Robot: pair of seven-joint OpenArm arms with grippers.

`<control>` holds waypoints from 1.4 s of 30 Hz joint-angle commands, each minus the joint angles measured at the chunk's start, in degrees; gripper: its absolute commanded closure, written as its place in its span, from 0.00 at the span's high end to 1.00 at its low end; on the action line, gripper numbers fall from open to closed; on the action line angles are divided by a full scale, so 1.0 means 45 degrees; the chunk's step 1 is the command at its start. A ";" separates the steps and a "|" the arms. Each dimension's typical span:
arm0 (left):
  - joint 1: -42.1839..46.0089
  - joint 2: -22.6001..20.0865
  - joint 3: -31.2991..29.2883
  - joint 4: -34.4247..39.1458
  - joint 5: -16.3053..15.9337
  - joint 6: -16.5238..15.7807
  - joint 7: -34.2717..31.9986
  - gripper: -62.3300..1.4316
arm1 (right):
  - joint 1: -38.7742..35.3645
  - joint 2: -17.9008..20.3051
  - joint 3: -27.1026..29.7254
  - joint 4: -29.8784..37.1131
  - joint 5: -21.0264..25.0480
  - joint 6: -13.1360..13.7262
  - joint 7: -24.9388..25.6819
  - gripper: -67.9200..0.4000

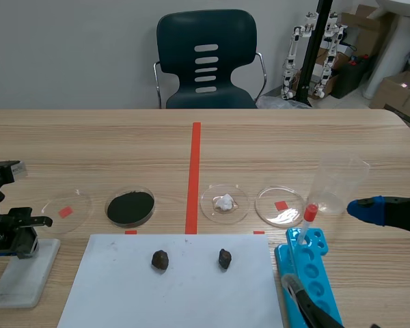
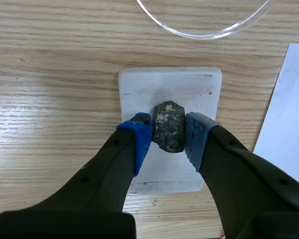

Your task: Rub the mineral on the streak plate

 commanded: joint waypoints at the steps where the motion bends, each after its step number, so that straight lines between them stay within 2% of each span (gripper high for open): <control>1: -0.0243 0.0049 -0.0024 0.0180 0.0180 0.0015 -0.0049 0.16 | 0.0078 -0.0005 0.0073 0.0053 0.0078 -0.0044 0.0146 0.94; 6: -0.0243 0.0291 -0.0024 0.0180 0.0515 0.0015 -0.0044 0.16 | 0.0078 -0.0005 0.0073 0.0053 0.0078 -0.0044 0.0146 0.94; 18: -0.0238 0.0379 -0.0024 0.0180 0.0554 0.0083 -0.0053 0.16 | 0.0078 -0.0005 0.0073 0.0053 0.0078 -0.0044 0.0146 0.94; 26: -0.0233 0.0471 -0.0024 0.0180 -0.0219 0.0068 -0.0155 0.16 | 0.0078 -0.0005 0.0073 0.0053 0.0078 -0.0044 0.0146 0.94; 36: -0.0233 0.0515 -0.0024 0.0180 -0.0733 0.0010 -0.0146 0.16 | 0.0078 -0.0005 0.0073 0.0053 0.0078 -0.0044 0.0146 0.94; 38: -0.0233 0.0510 -0.0024 0.0180 -0.0442 0.0015 -0.0131 0.16 | 0.0078 -0.0005 0.0073 0.0053 0.0078 -0.0044 0.0146 0.94; 42: -0.0194 0.0510 -0.0024 0.0180 0.1035 0.0403 0.0083 0.16 | 0.0078 -0.0005 0.0073 0.0053 0.0078 -0.0044 0.0146 0.94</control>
